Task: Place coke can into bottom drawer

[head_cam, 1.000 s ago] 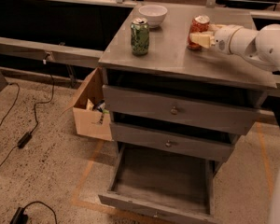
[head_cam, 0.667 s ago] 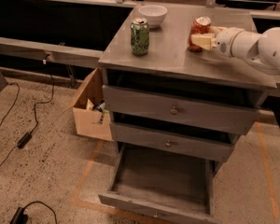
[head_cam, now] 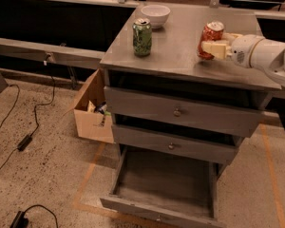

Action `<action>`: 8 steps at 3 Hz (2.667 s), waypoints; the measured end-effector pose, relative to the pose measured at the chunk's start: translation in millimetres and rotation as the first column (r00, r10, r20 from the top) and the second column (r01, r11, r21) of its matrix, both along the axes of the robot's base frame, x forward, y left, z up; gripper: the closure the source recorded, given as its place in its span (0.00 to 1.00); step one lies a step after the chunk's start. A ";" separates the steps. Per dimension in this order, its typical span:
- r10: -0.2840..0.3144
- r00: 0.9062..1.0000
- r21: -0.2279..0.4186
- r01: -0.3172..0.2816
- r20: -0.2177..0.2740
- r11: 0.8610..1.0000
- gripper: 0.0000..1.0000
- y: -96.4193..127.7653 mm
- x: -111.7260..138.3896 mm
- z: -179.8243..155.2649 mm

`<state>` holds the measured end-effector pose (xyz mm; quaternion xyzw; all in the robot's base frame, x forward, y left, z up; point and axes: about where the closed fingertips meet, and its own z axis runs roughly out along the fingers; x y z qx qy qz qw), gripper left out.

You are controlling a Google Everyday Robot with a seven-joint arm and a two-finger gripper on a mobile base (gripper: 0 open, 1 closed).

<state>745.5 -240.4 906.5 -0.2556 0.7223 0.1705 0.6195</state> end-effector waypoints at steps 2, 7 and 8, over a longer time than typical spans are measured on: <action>0.077 0.997 0.034 -0.077 0.004 0.996 1.00 5.6 -43.1 8.8; 0.394 0.916 0.116 -0.400 0.074 0.909 1.00 90.2 -166.3 -19.3; 0.433 0.898 0.071 -0.438 0.075 0.896 1.00 97.3 -181.8 -58.8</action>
Offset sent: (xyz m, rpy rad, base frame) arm -0.0347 0.0028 0.0084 0.0282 -0.0056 0.0551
